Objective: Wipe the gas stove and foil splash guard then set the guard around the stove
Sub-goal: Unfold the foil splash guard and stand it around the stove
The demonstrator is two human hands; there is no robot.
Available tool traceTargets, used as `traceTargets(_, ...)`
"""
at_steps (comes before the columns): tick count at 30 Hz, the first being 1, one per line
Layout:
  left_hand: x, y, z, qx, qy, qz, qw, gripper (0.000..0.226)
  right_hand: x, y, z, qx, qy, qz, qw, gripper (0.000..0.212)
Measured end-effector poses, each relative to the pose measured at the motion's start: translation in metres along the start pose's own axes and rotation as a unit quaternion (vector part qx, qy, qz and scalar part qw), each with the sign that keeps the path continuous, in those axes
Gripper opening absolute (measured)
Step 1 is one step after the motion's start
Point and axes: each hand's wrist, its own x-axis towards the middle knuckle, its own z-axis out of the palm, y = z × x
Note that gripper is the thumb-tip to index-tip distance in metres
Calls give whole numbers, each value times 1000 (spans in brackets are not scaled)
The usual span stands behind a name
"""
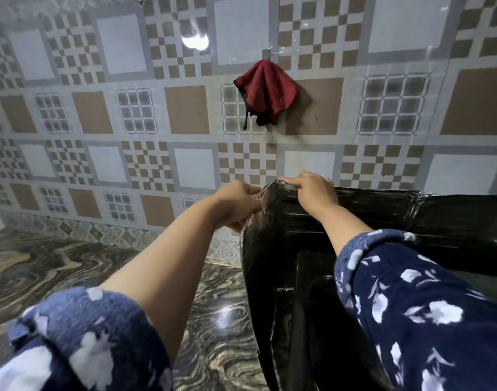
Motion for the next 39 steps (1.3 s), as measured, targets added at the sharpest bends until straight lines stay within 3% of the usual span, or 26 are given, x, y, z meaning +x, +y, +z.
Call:
traceTargets(7, 1, 24, 9, -104, 22, 5, 994, 18, 11, -7, -22, 9, -31, 58, 998, 42)
traceTargets(11, 1, 16, 23, -130, 34, -3, 991, 29, 7, -7, -18, -16, -46, 64, 997, 45)
traceTargets(14, 4, 13, 27, -134, 50, 12, 990, 18, 4, -3, -19, -21, -16, 68, 997, 41)
traceTargets(19, 7, 13, 34, -110, 41, 23, 993, 49, 6, 4, -22, -14, -26, 69, 997, 42)
traceTargets(26, 1, 16, 35, -136, 29, 8, 990, 49, 7, 12, -13, -47, -29, 41, 998, 58)
traceTargets(31, 1, 23, 40, -187, 28, -16, 982, 52, 8, 13, -18, -42, -40, 41, 997, 56)
traceTargets(39, 2, 19, 47, -168, 11, -13, 986, 49, 0, 15, -16, -80, -30, 14, 996, 68)
